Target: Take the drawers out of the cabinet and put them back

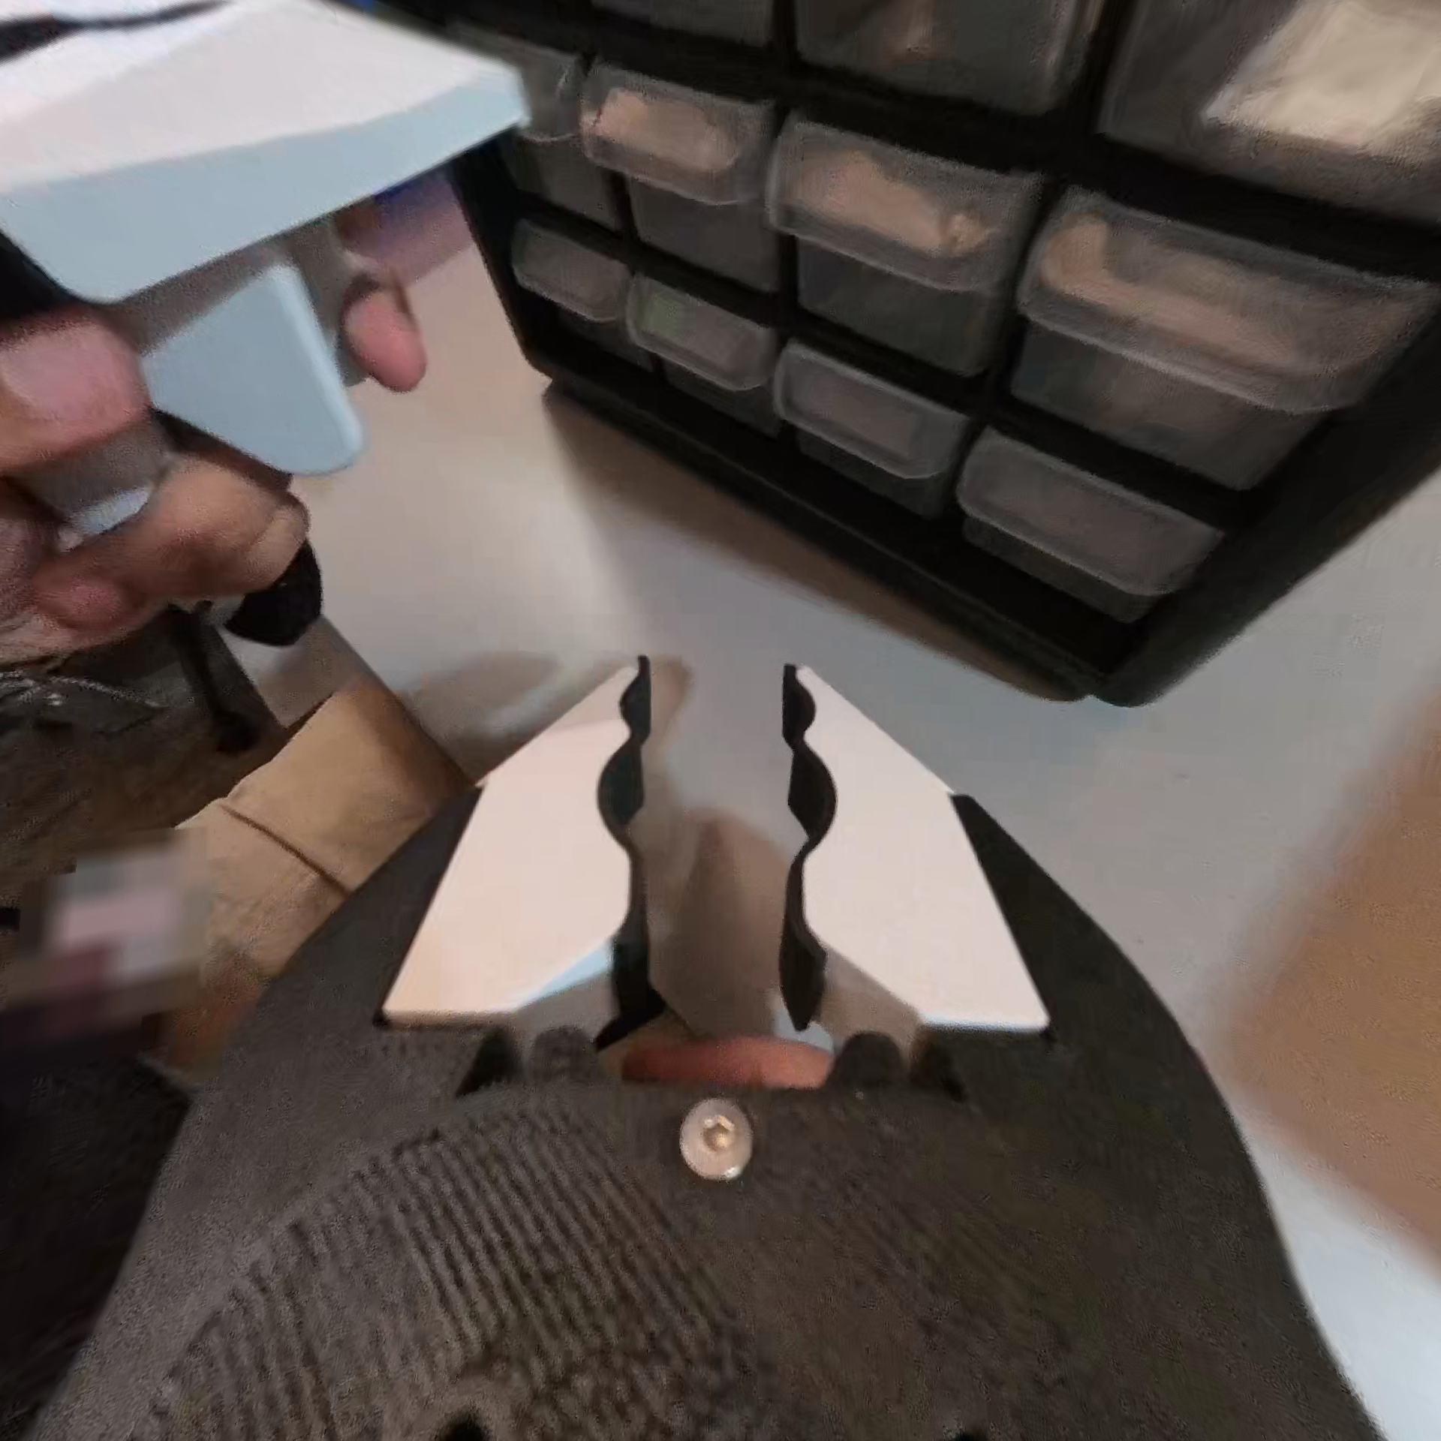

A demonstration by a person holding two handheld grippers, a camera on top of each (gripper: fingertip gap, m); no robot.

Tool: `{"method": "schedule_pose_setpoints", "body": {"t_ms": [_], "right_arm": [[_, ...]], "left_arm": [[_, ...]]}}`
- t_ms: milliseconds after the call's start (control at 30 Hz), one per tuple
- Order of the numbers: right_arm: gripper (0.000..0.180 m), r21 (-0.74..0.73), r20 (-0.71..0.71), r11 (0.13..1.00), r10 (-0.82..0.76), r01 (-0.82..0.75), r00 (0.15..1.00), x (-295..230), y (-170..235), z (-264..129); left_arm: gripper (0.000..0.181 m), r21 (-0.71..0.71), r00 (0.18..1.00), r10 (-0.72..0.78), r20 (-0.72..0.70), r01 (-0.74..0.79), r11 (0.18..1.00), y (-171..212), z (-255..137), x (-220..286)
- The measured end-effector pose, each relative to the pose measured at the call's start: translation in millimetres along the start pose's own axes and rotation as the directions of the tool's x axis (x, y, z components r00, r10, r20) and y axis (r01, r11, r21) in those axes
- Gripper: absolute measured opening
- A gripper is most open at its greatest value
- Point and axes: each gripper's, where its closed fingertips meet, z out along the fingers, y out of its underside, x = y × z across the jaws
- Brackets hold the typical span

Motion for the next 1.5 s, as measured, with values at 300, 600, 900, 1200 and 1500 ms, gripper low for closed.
{"method": "schedule_pose_setpoints", "body": {"t_ms": [300,600,900,1200,1500], "right_arm": [[0.023,0.154,-0.041,0.967,0.212,-0.203,0.976,37.2,-7.8,-25.4],[0.016,0.383,-0.210,0.856,0.448,-0.348,0.869,96.4,6.6,-77.0],[0.023,0.414,0.049,0.687,0.638,-0.597,0.769,64.3,-0.2,-83.4],[0.028,0.358,0.067,0.798,0.496,-0.485,0.866,30.8,-34.5,-39.8],[0.032,0.305,0.145,0.814,0.472,-0.494,0.869,10.3,-42.1,-19.6]], "left_arm": [[0.000,0.001,0.995,-0.039,0.092,0.039,0.999,0.9,-12.6,-19.2],[0.006,0.002,0.976,-0.042,-0.215,0.043,0.999,2.9,48.8,60.3],[0.005,0.101,0.947,0.164,-0.275,-0.142,0.985,-3.4,41.3,81.5],[0.012,-0.015,0.984,-0.005,-0.180,0.002,1.000,14.8,-0.3,31.8],[0.012,-0.023,0.988,0.051,-0.143,-0.054,0.998,21.3,-8.7,4.1]]}}
